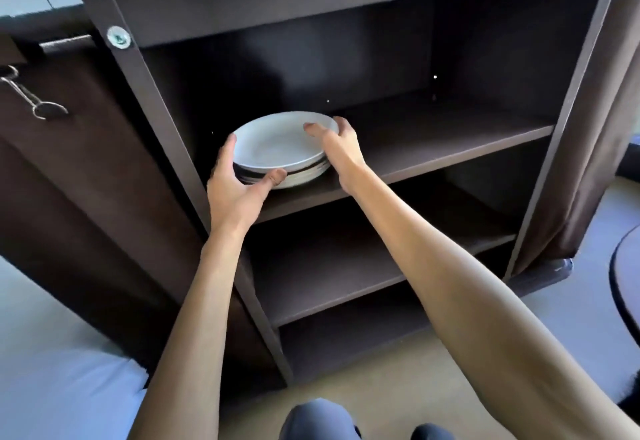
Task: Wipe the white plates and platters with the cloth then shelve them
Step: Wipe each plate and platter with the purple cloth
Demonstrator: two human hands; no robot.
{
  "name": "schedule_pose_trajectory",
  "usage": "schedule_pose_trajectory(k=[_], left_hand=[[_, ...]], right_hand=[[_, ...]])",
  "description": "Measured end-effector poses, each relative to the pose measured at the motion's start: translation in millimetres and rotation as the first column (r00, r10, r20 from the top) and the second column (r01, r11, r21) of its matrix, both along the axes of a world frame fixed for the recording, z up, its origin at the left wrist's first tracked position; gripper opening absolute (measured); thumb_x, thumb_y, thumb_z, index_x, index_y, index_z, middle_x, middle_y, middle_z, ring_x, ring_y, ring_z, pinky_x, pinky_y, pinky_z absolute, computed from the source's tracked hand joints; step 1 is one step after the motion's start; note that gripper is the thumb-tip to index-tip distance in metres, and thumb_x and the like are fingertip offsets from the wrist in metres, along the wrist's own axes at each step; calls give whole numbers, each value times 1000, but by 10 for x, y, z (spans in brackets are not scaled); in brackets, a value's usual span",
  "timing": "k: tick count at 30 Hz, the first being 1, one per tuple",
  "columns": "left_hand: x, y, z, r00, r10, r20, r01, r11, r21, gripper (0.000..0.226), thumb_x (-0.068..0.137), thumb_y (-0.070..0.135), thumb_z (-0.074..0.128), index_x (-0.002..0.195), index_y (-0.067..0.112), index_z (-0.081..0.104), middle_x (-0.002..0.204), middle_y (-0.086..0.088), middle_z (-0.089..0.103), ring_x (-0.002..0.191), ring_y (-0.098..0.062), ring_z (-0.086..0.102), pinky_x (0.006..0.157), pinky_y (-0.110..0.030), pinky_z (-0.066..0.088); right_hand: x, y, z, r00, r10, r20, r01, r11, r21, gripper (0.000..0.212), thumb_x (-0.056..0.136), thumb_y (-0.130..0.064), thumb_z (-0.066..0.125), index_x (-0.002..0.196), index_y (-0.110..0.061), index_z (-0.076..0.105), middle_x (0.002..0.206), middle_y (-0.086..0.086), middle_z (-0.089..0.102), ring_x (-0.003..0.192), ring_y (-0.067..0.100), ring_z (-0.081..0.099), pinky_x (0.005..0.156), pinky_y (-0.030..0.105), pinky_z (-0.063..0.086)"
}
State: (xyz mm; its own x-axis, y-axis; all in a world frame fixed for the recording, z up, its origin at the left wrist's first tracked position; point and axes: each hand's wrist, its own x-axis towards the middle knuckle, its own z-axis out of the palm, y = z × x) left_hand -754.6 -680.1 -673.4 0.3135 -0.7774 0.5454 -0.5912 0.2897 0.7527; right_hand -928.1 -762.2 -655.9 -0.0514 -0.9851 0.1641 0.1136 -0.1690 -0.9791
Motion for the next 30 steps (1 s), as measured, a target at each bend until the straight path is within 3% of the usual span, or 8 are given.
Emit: schedule_pose_trajectory(k=[8,13,16,20,24,26,28,30], left_hand=[[44,-73,-67,1000,26,-6,-25,995,101,98,78,51,85,159,31,34,160,9,41,149,-13,30,110,-21,22],[67,-113,-89,1000,7,10,-8,989,149,95,80,53,83,159,30,35,159,4,42,149,-18,32,118,-33,28],[52,-92,-79,1000,7,18,-10,987,159,92,82,49,82,159,30,35,160,4,40,149,-19,32,122,-38,29],[-53,1,-67,999,27,30,-31,988,152,83,85,45,80,157,30,39,165,-5,30,150,-18,27,113,-24,25],[-485,145,-113,996,74,54,-62,979,-197,55,90,33,74,139,12,61,163,-19,31,152,-26,29,113,-8,18],[-857,131,-170,998,6,67,21,920,-391,29,95,22,69,115,1,71,152,-21,46,143,-32,45,118,-27,34],[-1330,88,-208,992,-121,25,119,876,-468,18,97,14,66,98,-2,75,142,-18,58,129,-31,59,106,-44,48],[-1858,103,-215,963,-267,-48,219,870,-442,16,96,13,66,95,2,77,134,-10,65,117,-23,65,95,-43,55]], right_hand=[[86,-166,-104,998,-9,-59,12,999,42,76,75,-44,73,137,-8,48,130,4,62,119,22,59,103,36,48],[77,-182,-104,992,-9,-128,20,996,85,74,88,-42,68,147,-8,39,122,1,52,107,17,50,89,29,37],[90,-152,-87,981,-53,-186,69,995,78,60,97,-38,59,144,-5,41,138,13,54,121,30,55,88,30,38],[47,20,-51,979,-127,-162,139,988,62,56,102,-38,51,144,-2,43,143,17,52,130,34,51,94,32,39],[-338,275,-69,955,-249,-163,247,968,-32,35,99,-28,55,126,-7,63,105,0,67,114,24,62,94,29,46],[-710,403,-119,927,-332,-172,324,943,-74,25,96,-21,57,115,-10,70,90,-9,64,96,12,63,83,23,47],[-1188,576,-167,878,-444,-180,434,896,-91,23,93,-17,58,111,-11,72,94,-6,68,90,8,64,80,22,50],[-1724,786,-237,795,-577,-187,571,816,-89,28,92,-17,59,117,-12,68,99,-1,69,93,13,65,86,28,53]])
